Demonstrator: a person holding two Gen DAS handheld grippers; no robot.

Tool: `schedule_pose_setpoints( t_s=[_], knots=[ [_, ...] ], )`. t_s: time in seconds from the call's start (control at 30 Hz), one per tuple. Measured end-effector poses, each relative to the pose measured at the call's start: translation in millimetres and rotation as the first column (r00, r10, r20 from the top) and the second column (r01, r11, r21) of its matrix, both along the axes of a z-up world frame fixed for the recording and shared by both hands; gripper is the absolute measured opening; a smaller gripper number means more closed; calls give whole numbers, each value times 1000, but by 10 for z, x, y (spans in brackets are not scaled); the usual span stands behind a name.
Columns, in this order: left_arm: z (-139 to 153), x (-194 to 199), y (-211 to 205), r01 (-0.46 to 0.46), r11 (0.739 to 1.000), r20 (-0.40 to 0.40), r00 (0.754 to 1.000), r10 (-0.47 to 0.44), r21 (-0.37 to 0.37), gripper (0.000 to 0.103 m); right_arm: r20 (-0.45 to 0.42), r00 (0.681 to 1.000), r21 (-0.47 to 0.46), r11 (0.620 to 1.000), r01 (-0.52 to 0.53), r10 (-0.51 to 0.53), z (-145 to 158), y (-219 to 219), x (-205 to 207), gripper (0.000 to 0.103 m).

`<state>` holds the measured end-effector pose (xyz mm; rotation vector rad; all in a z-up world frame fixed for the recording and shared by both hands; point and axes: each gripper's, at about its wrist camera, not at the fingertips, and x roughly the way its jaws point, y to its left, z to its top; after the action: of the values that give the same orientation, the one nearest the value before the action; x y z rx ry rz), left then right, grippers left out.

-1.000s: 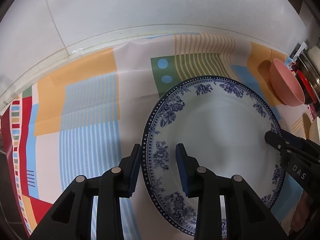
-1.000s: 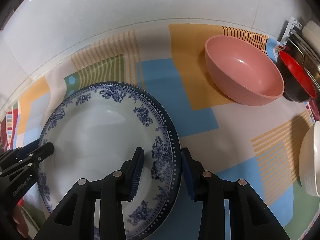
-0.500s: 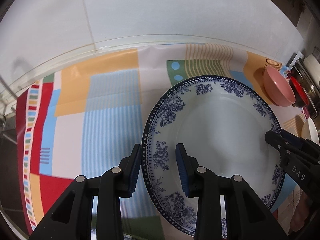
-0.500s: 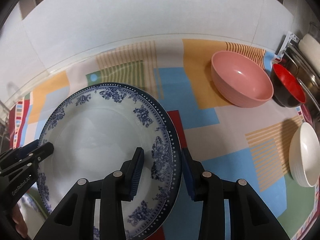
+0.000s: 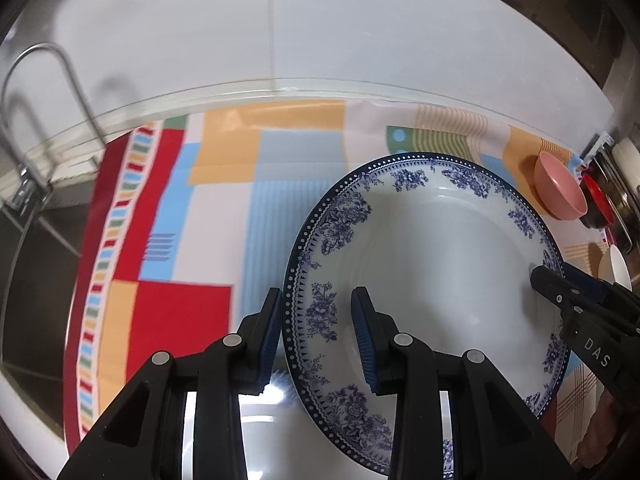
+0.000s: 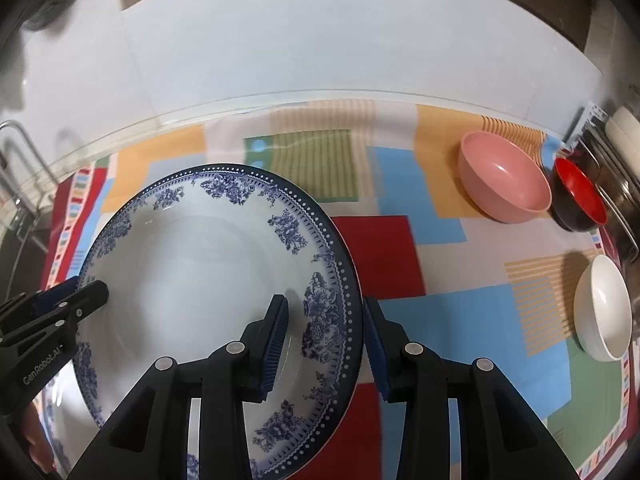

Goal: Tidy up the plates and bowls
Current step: 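Lift the smaller plate with both tools and carry it toward the plate stack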

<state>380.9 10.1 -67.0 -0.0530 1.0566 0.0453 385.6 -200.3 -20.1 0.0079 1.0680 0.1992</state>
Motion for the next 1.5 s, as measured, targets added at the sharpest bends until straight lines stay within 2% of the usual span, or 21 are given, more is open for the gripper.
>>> schedule_pose_setpoints(
  t_s=[0.3, 0.67, 0.93, 1.5],
  knots=[
    [107, -445, 280, -76, 997, 8, 997, 76, -3, 34, 23, 997, 10, 997, -71, 70, 116, 275, -342, 39],
    [161, -898, 562, -150, 989, -29, 988, 150, 10, 34, 2, 990, 34, 990, -139, 139, 127, 567, -700, 39],
    [112, -1165, 769, -188, 982, -59, 980, 189, 16, 34, -8, 981, 29, 980, -195, 195, 137, 814, -924, 39],
    [-59, -1502, 954, -228, 974, -130, 965, 227, 4, 34, -87, 963, 32, 967, -253, 254, -70, 1061, -1219, 39]
  ],
)
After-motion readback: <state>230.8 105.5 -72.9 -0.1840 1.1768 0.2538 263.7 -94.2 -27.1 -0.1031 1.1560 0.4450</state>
